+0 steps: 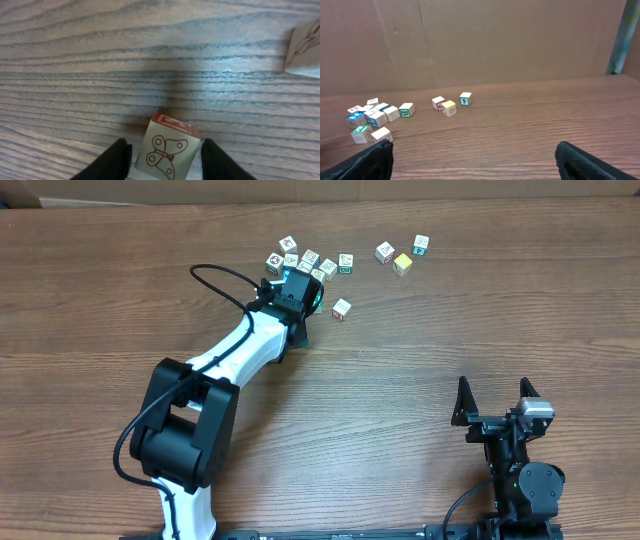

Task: Form a horizontal line
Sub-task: 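Set the butterfly block on the table and open the left gripper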

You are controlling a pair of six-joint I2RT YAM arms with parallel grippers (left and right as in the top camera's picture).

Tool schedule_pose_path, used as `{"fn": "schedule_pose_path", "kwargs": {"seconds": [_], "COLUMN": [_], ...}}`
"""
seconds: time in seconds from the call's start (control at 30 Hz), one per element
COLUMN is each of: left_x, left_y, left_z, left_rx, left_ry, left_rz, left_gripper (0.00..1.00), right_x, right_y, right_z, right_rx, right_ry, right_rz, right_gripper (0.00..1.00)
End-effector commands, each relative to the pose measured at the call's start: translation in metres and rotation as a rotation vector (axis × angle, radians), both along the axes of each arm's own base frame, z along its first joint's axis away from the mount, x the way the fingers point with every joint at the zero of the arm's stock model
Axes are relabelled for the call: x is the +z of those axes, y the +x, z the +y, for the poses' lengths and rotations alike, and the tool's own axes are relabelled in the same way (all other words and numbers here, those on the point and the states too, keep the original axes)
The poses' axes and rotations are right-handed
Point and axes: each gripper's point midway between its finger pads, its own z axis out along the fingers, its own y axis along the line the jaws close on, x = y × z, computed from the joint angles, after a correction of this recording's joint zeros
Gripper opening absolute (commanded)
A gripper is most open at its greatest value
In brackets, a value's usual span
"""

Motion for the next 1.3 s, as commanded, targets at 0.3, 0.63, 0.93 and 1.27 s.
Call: {"fn": "schedule_pose_path", "kwargs": {"seconds": [0.3, 0.63, 0.93, 1.27], "left_x": [-0.0059, -0.006, -0.0061, -0.0006], "left_y": [0.0035, 0.0023, 0.0015, -0.0015], "left_z": [0.0045, 0.0048, -0.0017, -0.0022], "left_rx": [0.015, 0.014, -0.034, -0.037], "left_ry": [0.024, 0.026, 0.008, 0.009], "left_rz": [-0.001, 0.004, 0.026, 0.054], "left_gripper": [0.31, 0.23, 0.25, 0.28], "right_x": [-0.0024, -0.0024, -0.0024, -0.0024], "right_y": [0.0, 0.0, 0.0, 0.0], "right_z": [0.0018, 0.0018, 0.0018, 0.0018], "right_rx": [0.009, 0.009, 0.009, 0.009], "right_ry": [-0.004, -0.004, -0.004, -0.004], "right_rz": [-0.002, -0.002, -0.002, -0.002], "right_gripper": [1.0, 1.0, 1.0, 1.0]}}
